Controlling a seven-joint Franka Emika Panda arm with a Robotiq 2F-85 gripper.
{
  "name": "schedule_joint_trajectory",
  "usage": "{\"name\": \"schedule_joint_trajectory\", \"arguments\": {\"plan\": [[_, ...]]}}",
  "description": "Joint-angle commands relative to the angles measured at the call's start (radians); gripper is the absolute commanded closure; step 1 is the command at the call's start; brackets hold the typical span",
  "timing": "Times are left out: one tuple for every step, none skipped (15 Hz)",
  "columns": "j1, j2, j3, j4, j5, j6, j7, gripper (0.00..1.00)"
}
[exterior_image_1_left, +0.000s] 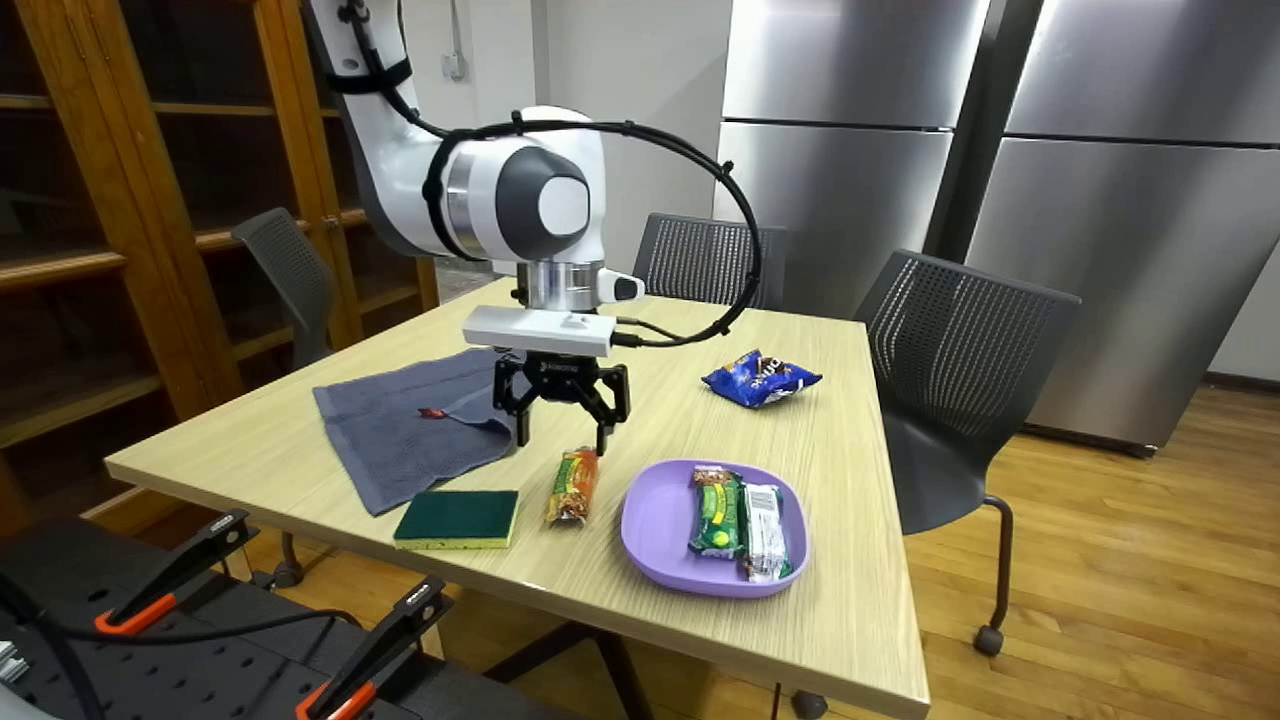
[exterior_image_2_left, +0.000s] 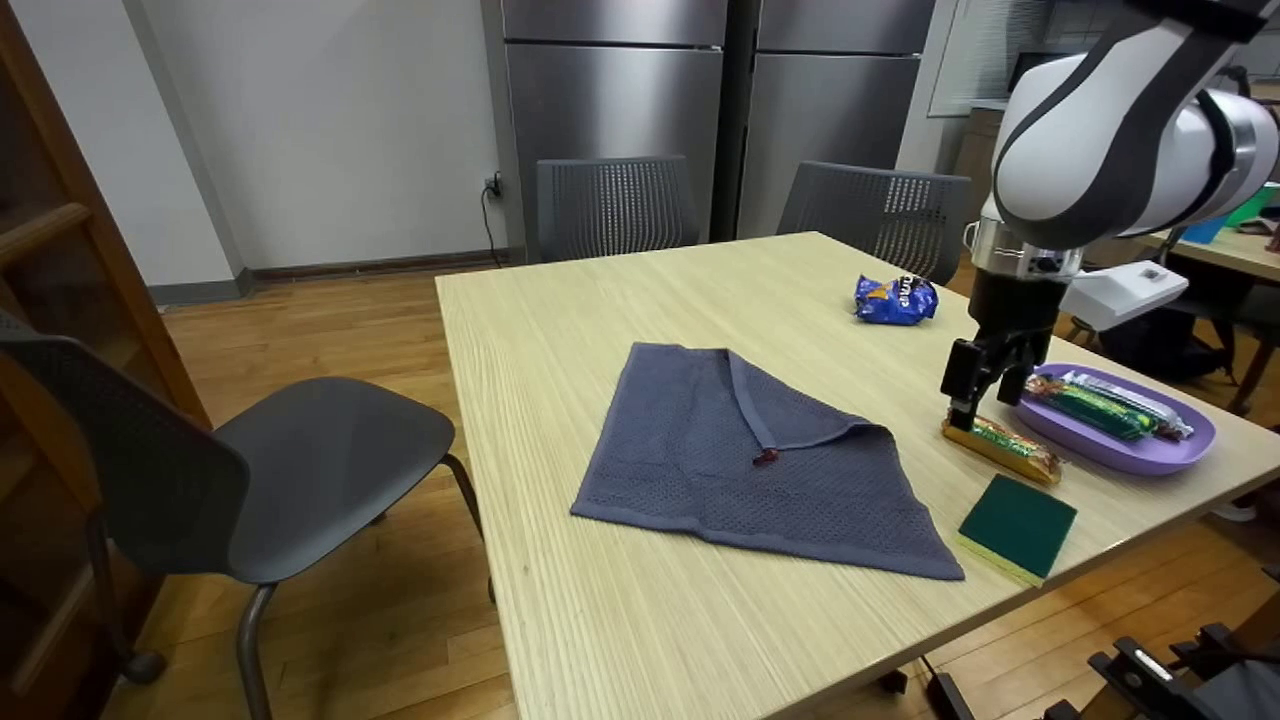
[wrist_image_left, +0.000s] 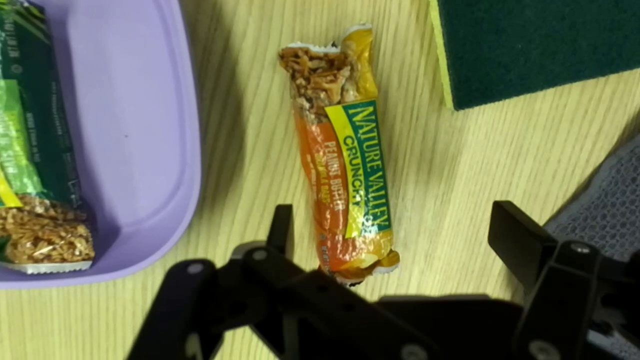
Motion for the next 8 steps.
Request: {"name": "schedule_joint_trajectory", "arguments": {"plan": [[0.012, 0.014, -0.007, 0.027, 0.004, -0.024, 0.003, 0.00], [0.014, 0.019, -0.010, 0.030, 0.002, -0.025, 0.005, 0.00], [0.016, 0.024, -0.013, 0.032, -0.002, -0.024, 0.007, 0.00], [0.014, 0.026, -0.012, 0.034, 0.000, -0.026, 0.006, 0.00], [0.007, 0.026, -0.005, 0.036, 0.009, -0.028, 0.000, 0.00], [0.006, 0.028, -0.004, 0.038, 0.010, -0.028, -0.001, 0.00], [0.006, 0.029, -0.005, 0.041, 0.010, -0.027, 0.000, 0.00], [0.006, 0.030, -0.006, 0.044, 0.009, -0.026, 0.001, 0.00]]}}
